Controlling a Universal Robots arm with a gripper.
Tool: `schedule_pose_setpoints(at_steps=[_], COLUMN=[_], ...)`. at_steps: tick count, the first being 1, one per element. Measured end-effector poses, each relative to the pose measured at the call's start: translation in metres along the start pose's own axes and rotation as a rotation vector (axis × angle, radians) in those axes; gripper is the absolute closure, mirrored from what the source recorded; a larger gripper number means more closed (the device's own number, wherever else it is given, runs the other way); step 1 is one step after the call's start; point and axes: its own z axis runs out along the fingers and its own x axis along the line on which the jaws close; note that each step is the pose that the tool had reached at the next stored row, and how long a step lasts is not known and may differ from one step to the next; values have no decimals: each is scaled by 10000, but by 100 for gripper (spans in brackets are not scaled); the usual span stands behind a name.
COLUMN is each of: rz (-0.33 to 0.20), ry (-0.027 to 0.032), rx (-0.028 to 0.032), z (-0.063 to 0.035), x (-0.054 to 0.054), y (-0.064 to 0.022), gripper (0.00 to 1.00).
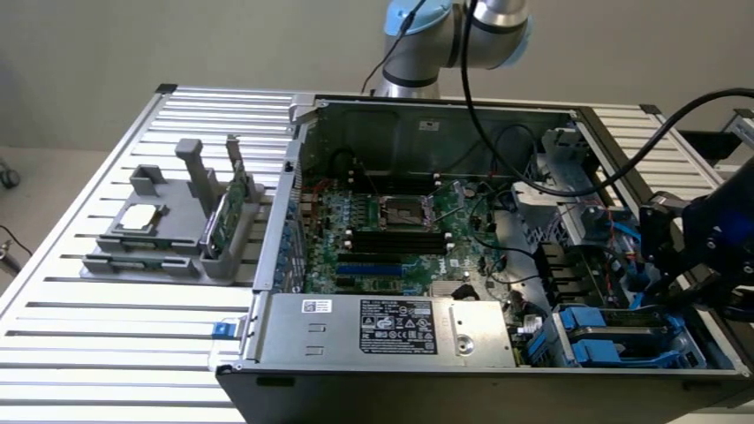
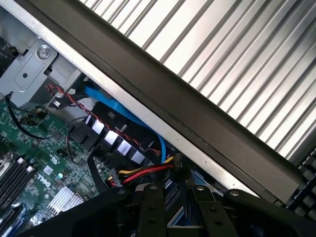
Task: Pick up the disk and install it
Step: 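Insert the first disk wire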
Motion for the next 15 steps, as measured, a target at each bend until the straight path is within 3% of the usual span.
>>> schedule_pose_setpoints(at_steps=[3, 15], rz=[37, 229], ry=[65, 587], rx=[87, 786], z=[2, -101], x=[-10, -38], y=[13, 45], gripper=[73, 73])
